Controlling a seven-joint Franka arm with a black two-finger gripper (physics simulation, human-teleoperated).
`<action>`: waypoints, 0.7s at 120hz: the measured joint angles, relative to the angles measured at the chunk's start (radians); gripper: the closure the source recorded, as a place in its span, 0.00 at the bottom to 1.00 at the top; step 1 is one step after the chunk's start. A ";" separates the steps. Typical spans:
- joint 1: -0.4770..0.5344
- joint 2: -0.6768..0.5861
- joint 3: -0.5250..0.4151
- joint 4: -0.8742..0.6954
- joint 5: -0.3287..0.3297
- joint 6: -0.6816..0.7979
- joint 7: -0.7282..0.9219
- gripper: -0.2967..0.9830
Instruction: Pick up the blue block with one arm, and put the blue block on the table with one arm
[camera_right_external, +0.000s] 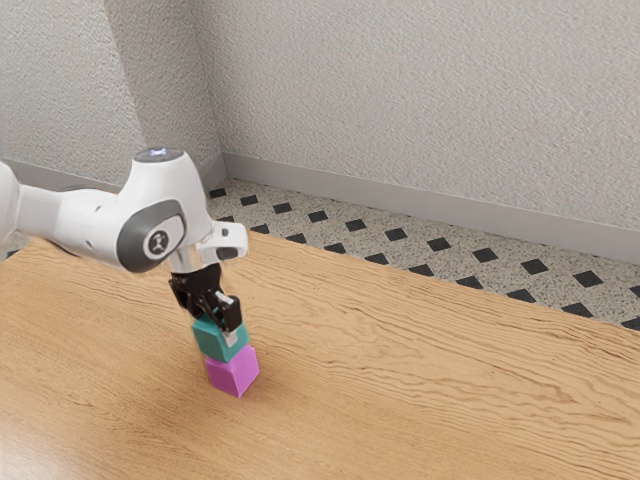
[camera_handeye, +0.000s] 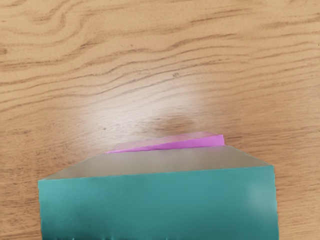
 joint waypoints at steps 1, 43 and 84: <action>0.001 -0.004 0.000 0.000 0.001 0.000 0.000 0.50; 0.074 -0.005 0.008 0.059 0.036 -0.002 -0.024 0.57; 0.137 0.093 0.008 0.075 0.051 -0.001 -0.045 0.58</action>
